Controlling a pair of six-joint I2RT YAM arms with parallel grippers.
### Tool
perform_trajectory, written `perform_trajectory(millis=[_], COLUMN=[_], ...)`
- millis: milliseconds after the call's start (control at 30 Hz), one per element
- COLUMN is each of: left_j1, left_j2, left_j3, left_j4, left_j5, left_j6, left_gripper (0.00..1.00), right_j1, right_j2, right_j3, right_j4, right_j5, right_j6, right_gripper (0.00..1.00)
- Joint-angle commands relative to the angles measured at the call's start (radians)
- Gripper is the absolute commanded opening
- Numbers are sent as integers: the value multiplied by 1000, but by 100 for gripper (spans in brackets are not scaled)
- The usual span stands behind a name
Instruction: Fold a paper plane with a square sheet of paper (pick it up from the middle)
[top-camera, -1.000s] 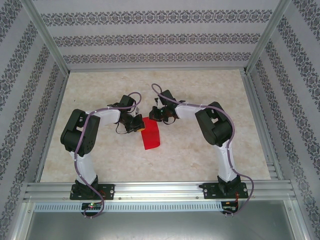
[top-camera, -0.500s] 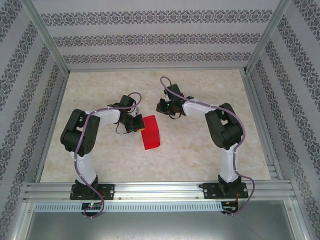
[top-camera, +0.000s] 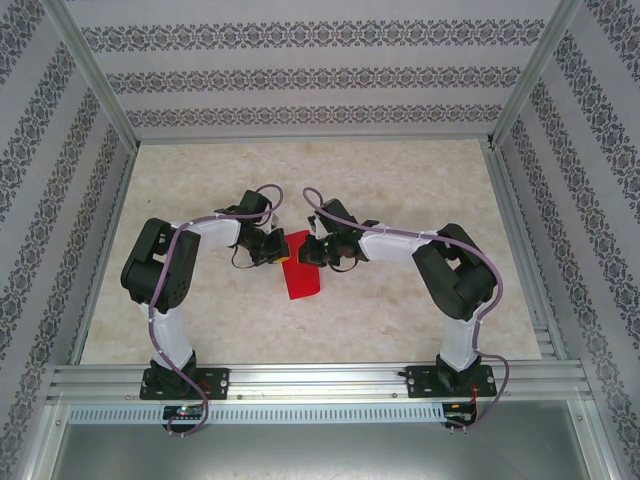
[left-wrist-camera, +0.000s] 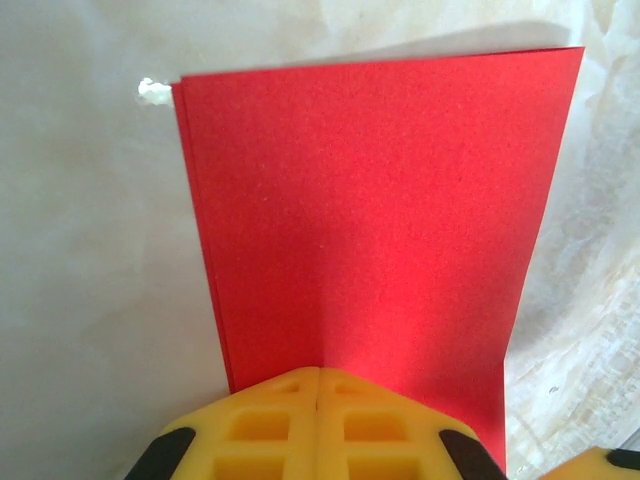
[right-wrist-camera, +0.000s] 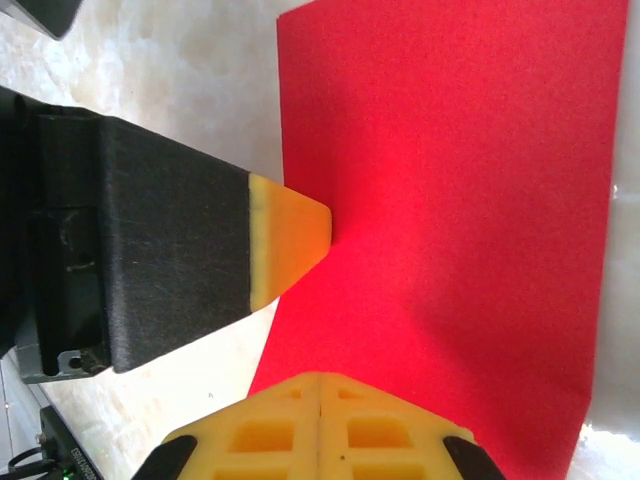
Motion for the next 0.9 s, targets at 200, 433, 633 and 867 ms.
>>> perform_trajectory(millis=[200, 433, 633, 867], left_j1=[-5, -6, -5, -6], left_j2=[92, 94, 97, 107], left_j3=[-72, -73, -75, -81], left_j4=[-112, -111, -114, -109], left_j5=[-153, -156, -167, -176], left_j6=[21, 21, 21, 18], left_gripper=[0, 0, 0, 0], right_j1=[14, 13, 11, -6], right_j2=[77, 85, 77, 38], right_j3=[38, 32, 1, -103], right_j4=[-71, -135, -156, -140], right_j5=[-45, -28, -17, -12], right_j6=[-40, -86, -104, -125], right_gripper=[0, 0, 0, 0])
